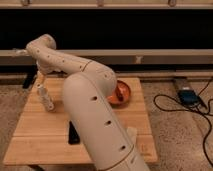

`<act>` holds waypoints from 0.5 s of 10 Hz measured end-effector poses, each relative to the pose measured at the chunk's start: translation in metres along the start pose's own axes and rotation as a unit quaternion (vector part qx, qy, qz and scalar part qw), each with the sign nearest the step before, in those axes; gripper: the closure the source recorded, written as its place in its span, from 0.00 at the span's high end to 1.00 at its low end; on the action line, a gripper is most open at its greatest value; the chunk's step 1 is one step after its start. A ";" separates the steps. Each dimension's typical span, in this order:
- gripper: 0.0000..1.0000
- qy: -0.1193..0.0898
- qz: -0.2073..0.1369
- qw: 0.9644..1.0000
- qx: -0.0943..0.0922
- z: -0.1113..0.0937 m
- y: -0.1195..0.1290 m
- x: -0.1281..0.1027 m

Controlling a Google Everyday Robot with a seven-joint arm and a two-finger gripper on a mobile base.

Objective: Knock the bottle over

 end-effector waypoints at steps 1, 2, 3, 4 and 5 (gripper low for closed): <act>0.80 0.000 0.000 1.000 0.000 0.000 0.001 0.000; 0.80 0.000 0.001 1.000 -0.001 0.000 0.002 0.000; 0.80 0.000 0.001 1.000 -0.001 0.000 0.002 -0.001; 0.80 0.000 0.000 1.000 -0.001 0.000 0.001 0.000; 0.80 0.000 0.000 1.000 -0.001 0.000 0.001 -0.001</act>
